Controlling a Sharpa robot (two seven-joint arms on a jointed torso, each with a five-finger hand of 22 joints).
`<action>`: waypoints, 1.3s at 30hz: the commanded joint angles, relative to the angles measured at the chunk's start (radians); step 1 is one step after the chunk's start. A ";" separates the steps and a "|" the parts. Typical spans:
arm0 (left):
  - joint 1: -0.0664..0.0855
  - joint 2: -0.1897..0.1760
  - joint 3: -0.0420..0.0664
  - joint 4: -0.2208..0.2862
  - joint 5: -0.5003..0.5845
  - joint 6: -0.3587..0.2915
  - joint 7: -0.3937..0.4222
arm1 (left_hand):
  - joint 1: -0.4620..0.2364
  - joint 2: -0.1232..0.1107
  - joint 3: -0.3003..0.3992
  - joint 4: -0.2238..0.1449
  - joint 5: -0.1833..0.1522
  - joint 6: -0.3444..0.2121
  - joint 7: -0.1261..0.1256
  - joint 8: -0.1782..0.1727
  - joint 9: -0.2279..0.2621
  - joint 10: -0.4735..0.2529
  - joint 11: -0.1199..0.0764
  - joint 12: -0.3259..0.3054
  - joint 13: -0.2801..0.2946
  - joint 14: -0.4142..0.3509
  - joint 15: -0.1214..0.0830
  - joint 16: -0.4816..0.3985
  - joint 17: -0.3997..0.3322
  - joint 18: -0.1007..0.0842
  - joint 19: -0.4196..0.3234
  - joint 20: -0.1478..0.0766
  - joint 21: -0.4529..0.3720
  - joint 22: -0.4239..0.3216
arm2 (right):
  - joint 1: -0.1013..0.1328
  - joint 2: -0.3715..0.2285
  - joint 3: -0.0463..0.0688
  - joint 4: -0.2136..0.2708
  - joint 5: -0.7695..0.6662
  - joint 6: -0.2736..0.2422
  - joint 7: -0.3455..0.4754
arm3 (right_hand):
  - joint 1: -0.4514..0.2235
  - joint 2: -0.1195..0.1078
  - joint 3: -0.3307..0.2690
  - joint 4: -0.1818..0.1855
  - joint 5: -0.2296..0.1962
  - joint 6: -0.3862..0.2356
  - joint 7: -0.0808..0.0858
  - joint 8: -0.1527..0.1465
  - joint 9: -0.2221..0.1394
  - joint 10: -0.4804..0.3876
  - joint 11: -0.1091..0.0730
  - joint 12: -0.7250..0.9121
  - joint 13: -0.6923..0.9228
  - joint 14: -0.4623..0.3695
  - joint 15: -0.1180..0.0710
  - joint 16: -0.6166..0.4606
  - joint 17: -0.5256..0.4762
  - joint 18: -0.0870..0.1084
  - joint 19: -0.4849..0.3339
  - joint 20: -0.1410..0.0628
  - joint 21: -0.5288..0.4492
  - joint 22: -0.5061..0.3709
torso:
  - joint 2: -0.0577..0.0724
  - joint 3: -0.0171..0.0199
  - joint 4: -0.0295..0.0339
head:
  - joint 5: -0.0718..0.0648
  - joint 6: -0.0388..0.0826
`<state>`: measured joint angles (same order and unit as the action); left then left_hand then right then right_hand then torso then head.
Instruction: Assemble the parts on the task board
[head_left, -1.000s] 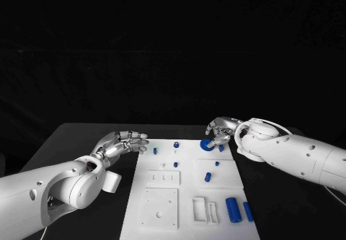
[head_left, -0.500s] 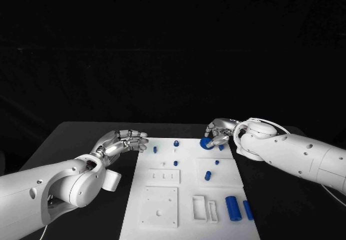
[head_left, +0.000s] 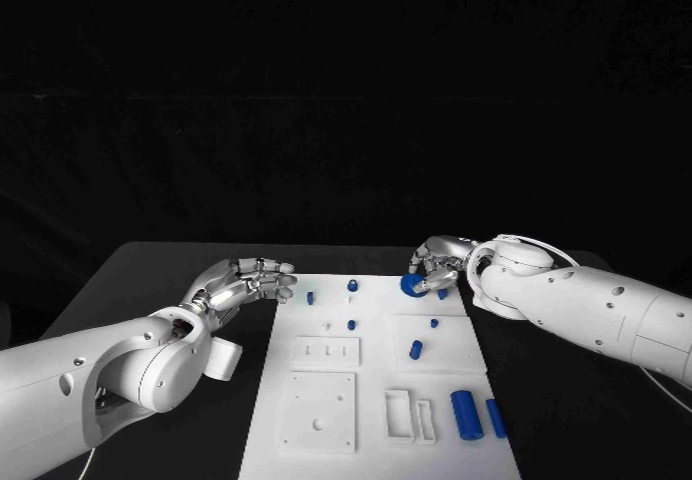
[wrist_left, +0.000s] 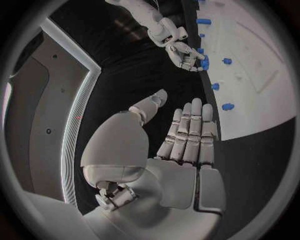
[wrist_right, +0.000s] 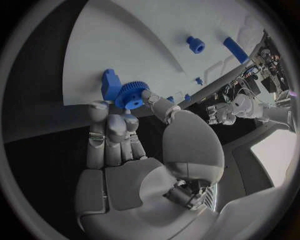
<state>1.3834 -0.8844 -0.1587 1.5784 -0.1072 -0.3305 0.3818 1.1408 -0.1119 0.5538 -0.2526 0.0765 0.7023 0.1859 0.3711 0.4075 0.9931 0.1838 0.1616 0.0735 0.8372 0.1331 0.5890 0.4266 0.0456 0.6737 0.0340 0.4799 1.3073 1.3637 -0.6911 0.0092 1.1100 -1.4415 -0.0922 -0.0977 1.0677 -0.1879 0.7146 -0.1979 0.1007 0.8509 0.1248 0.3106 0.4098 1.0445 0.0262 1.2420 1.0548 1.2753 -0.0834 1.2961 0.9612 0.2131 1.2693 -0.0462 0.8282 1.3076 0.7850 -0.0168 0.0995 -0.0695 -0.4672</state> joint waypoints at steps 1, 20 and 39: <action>0.002 0.002 0.001 0.000 -0.004 0.011 0.012 | -0.005 -0.006 0.000 -0.004 0.005 0.000 0.025 -0.006 -0.001 -0.004 0.000 -0.006 -0.001 0.001 0.000 0.006 -0.001 0.021 0.007 -0.001 0.004 0.016 | -0.011 0.000 -0.006 -0.002 -0.013 0.052 0.001 | 0.000 -0.002 0.004 -0.003 0.015 0.066 0.008 0.003 0.002 -0.021 -0.006 0.003 0.002 0.001 -0.006 -0.006 0.003 0.049 -0.008 0.002 0.008 0.022 | 0.000 0.0001 -0.0007 | -0.001 -0.001; 0.002 -0.003 0.001 0.005 -0.004 0.011 0.012 | -0.005 -0.006 0.001 -0.004 0.005 0.000 0.025 -0.006 -0.001 -0.004 0.000 -0.006 -0.001 0.001 0.000 0.006 -0.002 0.021 0.007 -0.001 0.004 0.016 | -0.023 -0.018 -0.006 0.061 -0.187 -0.065 0.006 | -0.012 -0.004 0.030 0.001 0.077 0.150 -0.021 0.044 0.029 -0.013 -0.034 -0.003 -0.002 0.011 -0.031 -0.027 0.034 0.049 -0.011 -0.004 0.028 0.018 | 0.000 -0.0005 -0.0002 | -0.005 -0.005; 0.002 -0.005 0.001 0.007 -0.004 0.010 0.010 | -0.006 -0.006 0.001 -0.004 0.006 0.000 0.025 -0.006 -0.001 -0.004 0.000 -0.007 -0.001 0.001 0.000 0.007 -0.002 0.020 0.007 -0.001 0.004 0.016 | -0.026 -0.023 -0.006 0.097 -0.272 -0.134 -0.006 | -0.012 -0.012 0.096 0.073 -0.027 0.177 -0.031 0.046 0.031 0.006 -0.043 -0.008 -0.004 0.019 -0.041 -0.039 0.053 0.049 -0.006 -0.008 0.033 0.017 | 0.000 -0.0013 0.0005 | -0.004 -0.002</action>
<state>1.3834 -0.8900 -0.1587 1.5826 -0.1075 -0.3304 0.3815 1.1408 -0.1119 0.5538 -0.2526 0.0765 0.7022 0.1859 0.3711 0.4076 0.9931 0.1838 0.1617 0.0737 0.8372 0.1331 0.5925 0.4250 0.0455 0.6737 0.0340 0.4799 1.3079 1.3383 -0.7143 0.0030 1.2029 -1.6694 -0.2011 -0.0967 1.0593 -0.1966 0.8071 -0.1273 0.0766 0.8639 0.1117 0.3533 0.4410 1.0635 0.0014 1.2377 1.0513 1.2954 -0.1175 1.2633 1.0132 0.2148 1.2629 -0.0466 0.8556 1.3075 0.7850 -0.0177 0.1000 -0.0740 -0.4692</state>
